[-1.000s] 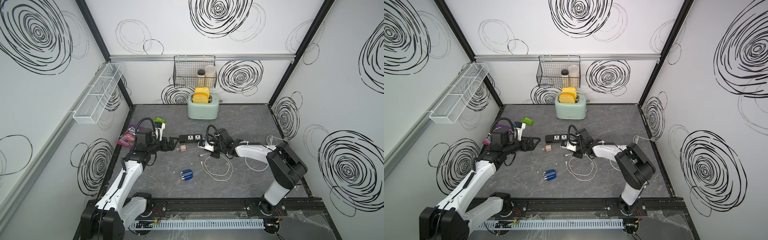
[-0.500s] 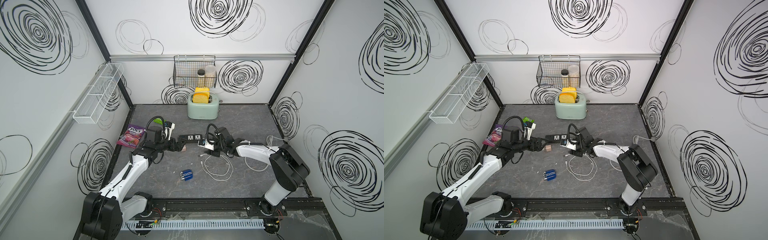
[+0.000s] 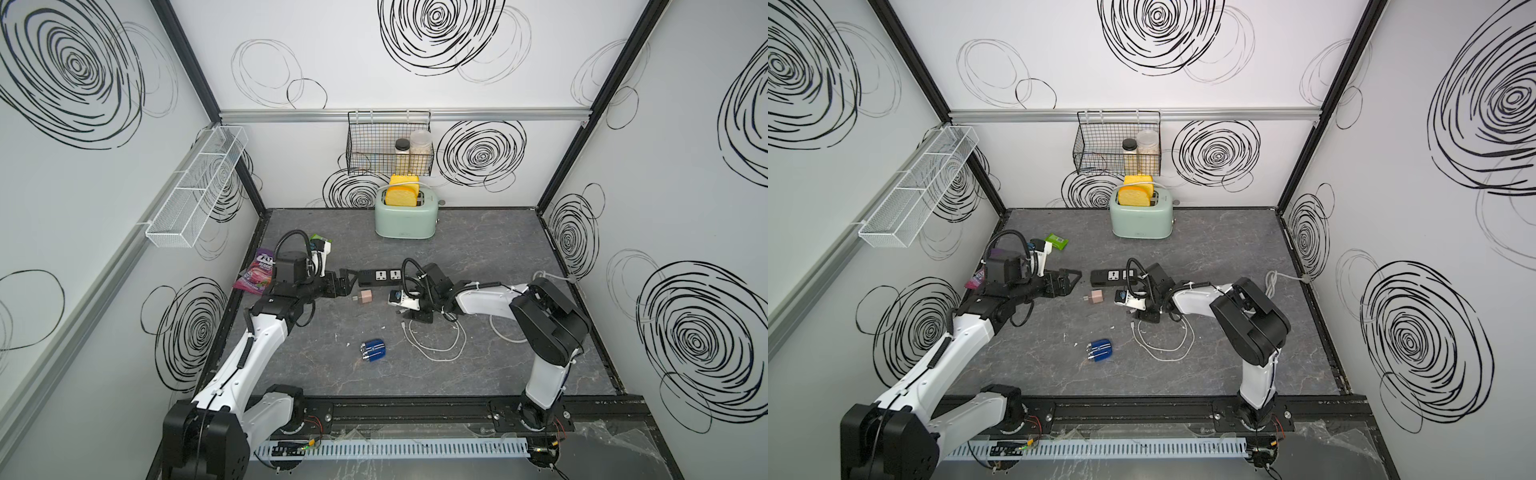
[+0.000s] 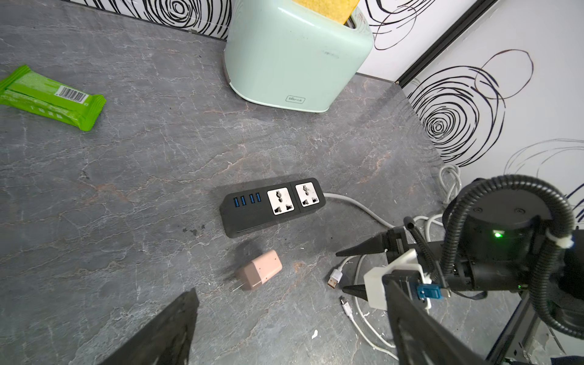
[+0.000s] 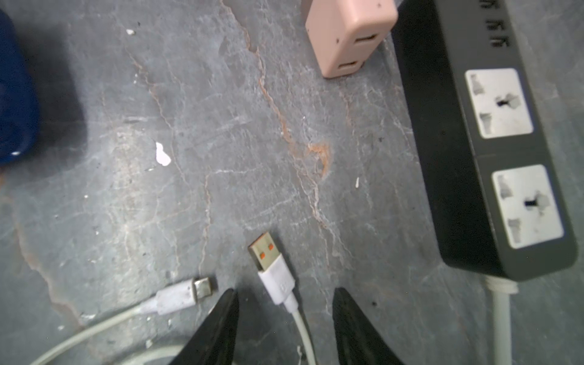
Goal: Charge the electric shaver
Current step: Pick up the charging cable from the center of the board.
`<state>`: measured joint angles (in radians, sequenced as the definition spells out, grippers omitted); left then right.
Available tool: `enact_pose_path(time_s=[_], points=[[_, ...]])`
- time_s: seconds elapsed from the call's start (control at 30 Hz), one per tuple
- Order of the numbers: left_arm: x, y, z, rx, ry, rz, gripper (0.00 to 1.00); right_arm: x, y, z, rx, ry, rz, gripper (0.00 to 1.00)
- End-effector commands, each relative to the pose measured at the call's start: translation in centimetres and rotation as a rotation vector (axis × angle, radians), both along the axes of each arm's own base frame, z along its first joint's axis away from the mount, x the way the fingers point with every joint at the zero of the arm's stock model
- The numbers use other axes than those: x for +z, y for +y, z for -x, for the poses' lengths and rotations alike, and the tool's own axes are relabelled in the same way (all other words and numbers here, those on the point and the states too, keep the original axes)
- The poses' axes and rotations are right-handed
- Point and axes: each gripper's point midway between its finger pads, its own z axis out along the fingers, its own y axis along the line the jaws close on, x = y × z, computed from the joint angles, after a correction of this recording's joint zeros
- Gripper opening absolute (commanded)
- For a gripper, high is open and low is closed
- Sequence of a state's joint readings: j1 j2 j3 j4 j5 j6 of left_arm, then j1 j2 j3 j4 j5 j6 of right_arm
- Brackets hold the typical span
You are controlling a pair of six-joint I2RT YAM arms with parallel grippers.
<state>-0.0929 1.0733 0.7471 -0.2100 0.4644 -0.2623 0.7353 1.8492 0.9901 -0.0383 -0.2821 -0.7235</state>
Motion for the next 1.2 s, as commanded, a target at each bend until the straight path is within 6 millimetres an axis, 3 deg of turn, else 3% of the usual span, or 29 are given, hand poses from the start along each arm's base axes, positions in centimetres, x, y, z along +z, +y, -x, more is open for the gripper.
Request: enact_pose_path(time_s=[0.0,0.2,0.27,0.53,0.67,0.9,0.97,1.17], points=[[-0.2,0.1,0.3,-0.004,0.006,0.012,0.97,-1.5,0.1,0.2,0.018,0.024,0.056,0.46],[-0.3,0.0,0.5,-0.016,0.010,0.013,0.97,-1.1,-0.1,0.3,0.021,-0.005,0.044,0.24],[-0.4,-0.1,0.5,-0.020,0.014,0.021,0.97,-0.6,-0.2,0.3,0.018,-0.026,0.030,0.21],[-0.8,-1.4,0.9,-0.059,0.033,0.081,0.97,3.4,0.0,-0.6,-0.020,-0.160,-0.080,0.00],[-0.9,-3.1,1.2,-0.094,0.051,0.142,0.97,7.3,0.2,-1.2,-0.040,-0.262,-0.167,0.00],[-0.4,-8.7,2.1,-0.188,0.163,0.358,0.97,14.4,-0.4,-1.1,-0.028,-0.472,-0.293,0.00],[0.1,-10.1,2.2,-0.204,0.195,0.425,1.00,16.0,-0.6,-0.9,-0.013,-0.517,-0.313,0.00],[1.7,-13.6,2.5,-0.231,0.279,0.586,0.89,18.8,-1.0,-0.1,0.025,-0.618,-0.342,0.00]])
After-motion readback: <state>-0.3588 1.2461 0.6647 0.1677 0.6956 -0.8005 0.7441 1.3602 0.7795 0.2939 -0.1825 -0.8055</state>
